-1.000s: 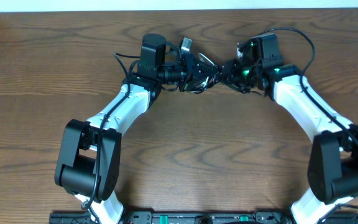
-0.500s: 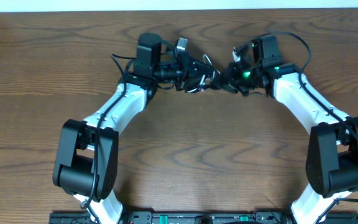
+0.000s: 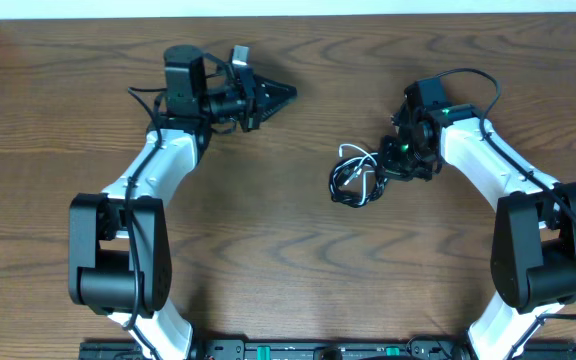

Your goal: Untangle cables

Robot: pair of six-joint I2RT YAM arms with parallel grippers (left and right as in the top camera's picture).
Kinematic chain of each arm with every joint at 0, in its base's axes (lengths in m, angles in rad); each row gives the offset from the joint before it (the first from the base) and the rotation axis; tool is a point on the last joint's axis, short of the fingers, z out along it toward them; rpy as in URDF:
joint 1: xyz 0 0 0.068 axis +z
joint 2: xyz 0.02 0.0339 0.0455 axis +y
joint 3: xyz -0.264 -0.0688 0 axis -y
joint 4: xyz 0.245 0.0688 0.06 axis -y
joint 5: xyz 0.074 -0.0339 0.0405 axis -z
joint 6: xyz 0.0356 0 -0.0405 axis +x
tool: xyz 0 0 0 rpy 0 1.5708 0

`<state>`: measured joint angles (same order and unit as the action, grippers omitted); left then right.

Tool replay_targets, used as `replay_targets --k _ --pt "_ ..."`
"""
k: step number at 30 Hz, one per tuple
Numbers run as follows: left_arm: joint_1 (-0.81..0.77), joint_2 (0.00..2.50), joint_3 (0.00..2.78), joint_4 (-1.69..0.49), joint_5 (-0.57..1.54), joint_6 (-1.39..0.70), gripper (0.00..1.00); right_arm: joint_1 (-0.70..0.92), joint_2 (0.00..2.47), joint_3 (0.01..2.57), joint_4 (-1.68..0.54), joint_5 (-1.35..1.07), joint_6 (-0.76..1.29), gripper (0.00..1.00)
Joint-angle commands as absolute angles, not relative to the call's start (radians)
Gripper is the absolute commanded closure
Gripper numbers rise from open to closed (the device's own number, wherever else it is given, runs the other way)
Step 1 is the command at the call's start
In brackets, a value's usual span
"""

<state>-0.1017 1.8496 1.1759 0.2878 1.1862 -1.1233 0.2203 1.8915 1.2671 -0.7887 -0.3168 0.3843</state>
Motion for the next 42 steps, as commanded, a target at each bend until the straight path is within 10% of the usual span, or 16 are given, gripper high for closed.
replay_targets --k 1,8,42 --pt "-0.130 1.837 1.195 0.286 1.239 -1.017 0.92 0.234 1.867 1.274 -0.793 -0.237 0.302 0.99" --pt "-0.216 1.837 1.195 0.287 1.216 -0.935 0.60 0.244 1.696 1.277 -0.731 -0.275 0.260 0.99" --pt "-0.474 1.891 1.195 0.145 0.898 -0.866 0.38 0.241 1.524 1.277 -0.725 -0.253 0.478 0.99"
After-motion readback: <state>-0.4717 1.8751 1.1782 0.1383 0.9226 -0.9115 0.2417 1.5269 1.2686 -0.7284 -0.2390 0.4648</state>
